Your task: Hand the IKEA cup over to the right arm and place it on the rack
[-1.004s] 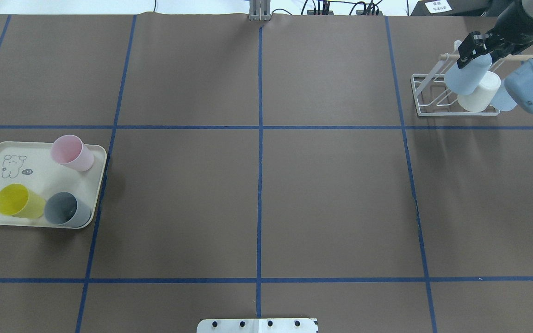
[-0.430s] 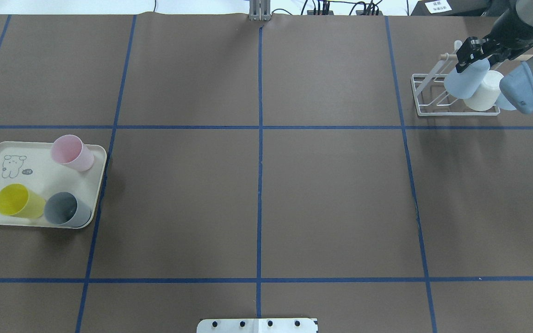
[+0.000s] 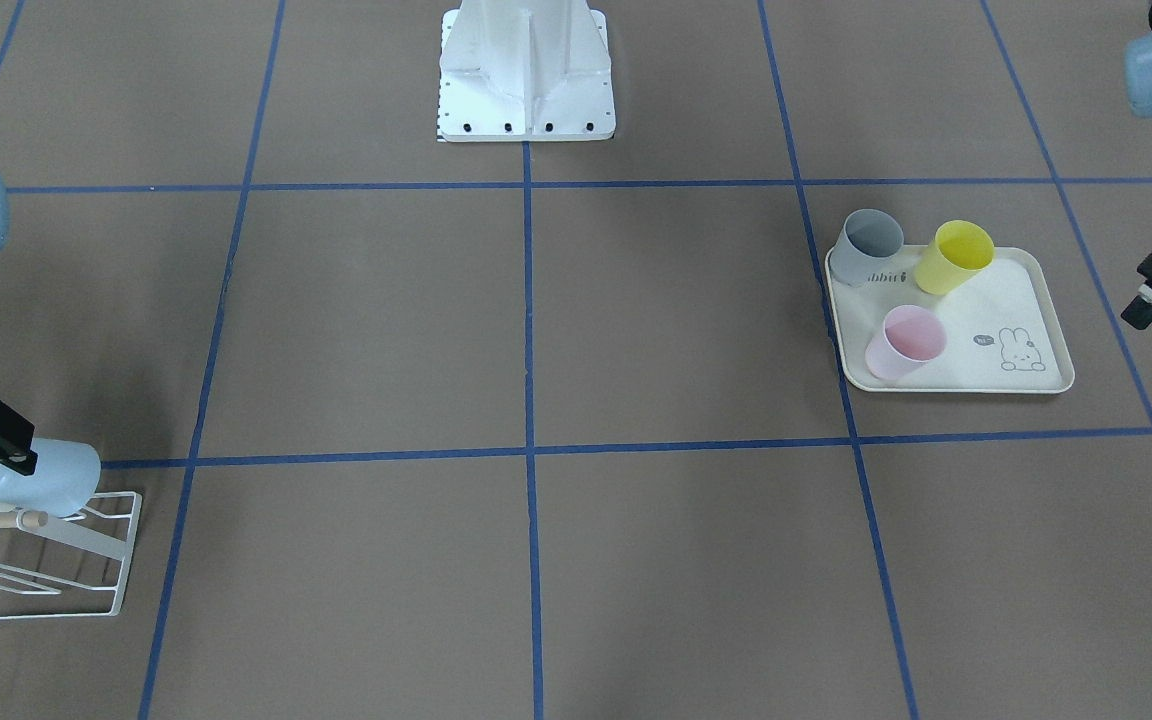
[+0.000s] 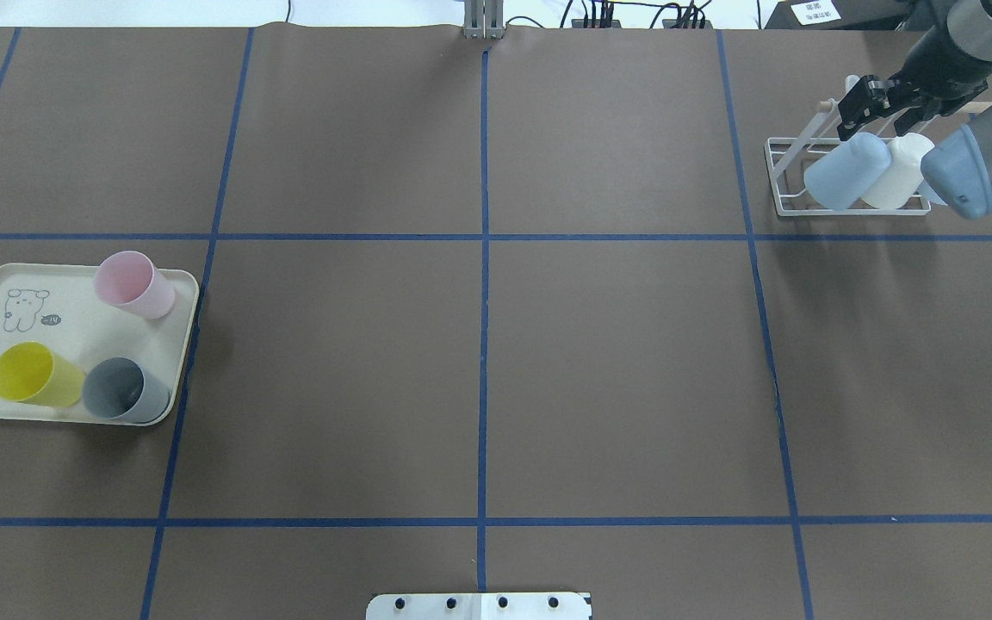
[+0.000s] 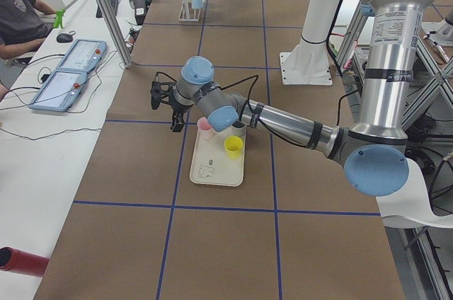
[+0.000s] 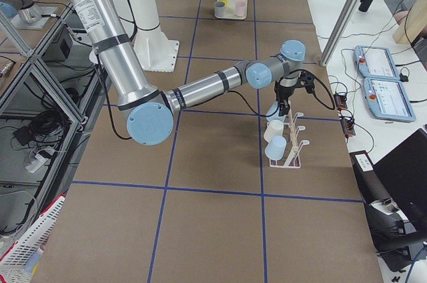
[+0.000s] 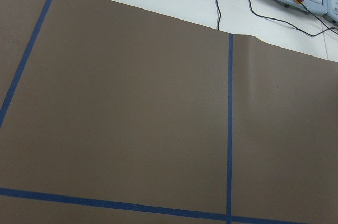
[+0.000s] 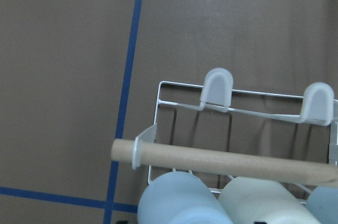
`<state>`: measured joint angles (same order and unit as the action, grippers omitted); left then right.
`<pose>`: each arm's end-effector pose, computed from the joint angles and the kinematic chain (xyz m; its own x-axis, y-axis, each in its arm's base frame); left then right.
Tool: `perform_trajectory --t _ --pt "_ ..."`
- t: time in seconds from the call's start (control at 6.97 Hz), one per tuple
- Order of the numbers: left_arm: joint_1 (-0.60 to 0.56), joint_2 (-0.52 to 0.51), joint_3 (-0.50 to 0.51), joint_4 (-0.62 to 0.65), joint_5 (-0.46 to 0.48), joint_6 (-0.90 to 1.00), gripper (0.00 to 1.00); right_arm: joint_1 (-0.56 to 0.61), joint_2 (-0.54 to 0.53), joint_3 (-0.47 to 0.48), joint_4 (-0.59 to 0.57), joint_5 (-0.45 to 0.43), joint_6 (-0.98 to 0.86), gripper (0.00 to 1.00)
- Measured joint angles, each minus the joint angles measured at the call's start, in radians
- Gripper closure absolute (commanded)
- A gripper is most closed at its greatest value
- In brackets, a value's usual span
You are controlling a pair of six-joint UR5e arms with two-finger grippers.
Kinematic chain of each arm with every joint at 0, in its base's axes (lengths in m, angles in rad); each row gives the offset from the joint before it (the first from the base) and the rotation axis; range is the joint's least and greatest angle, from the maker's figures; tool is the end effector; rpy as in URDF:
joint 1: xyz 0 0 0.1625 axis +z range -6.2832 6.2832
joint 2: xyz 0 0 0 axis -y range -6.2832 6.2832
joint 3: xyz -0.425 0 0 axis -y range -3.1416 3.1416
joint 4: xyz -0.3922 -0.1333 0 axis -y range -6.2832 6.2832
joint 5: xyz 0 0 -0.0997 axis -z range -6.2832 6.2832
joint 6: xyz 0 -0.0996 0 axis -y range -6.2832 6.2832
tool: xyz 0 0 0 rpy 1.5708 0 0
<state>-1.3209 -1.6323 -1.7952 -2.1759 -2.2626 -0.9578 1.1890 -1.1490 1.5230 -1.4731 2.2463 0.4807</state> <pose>0.0622 -0.5257 0.4468 0.4859 -0.1121 -0.8668 0.4205 0.8994 0.1194 -0.1812 -0.6419 0.4309 0.7017 -0.1094 0.7040 0.0084 0.9893 0.1453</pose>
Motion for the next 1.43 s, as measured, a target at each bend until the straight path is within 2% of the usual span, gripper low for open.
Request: perform_trajectory --t 0.43,1.0,1.15,1.43 --pt "0.013 0.041 -0.015 0.044 0.000 0.007 0.00 0.043 -0.002 0.026 0.007 0.075 0.000 0.01" --pt "0.197 0.307 -0.132 0.058 0.058 0.021 0.00 0.067 -0.016 0.068 0.004 0.112 0.005 0.01" --pt "0.231 0.356 -0.154 0.058 0.066 0.020 0.02 0.067 -0.016 0.070 0.004 0.113 0.007 0.01" --pt "0.308 0.388 -0.162 0.060 0.070 0.004 0.06 0.067 -0.017 0.074 0.003 0.114 0.008 0.01"
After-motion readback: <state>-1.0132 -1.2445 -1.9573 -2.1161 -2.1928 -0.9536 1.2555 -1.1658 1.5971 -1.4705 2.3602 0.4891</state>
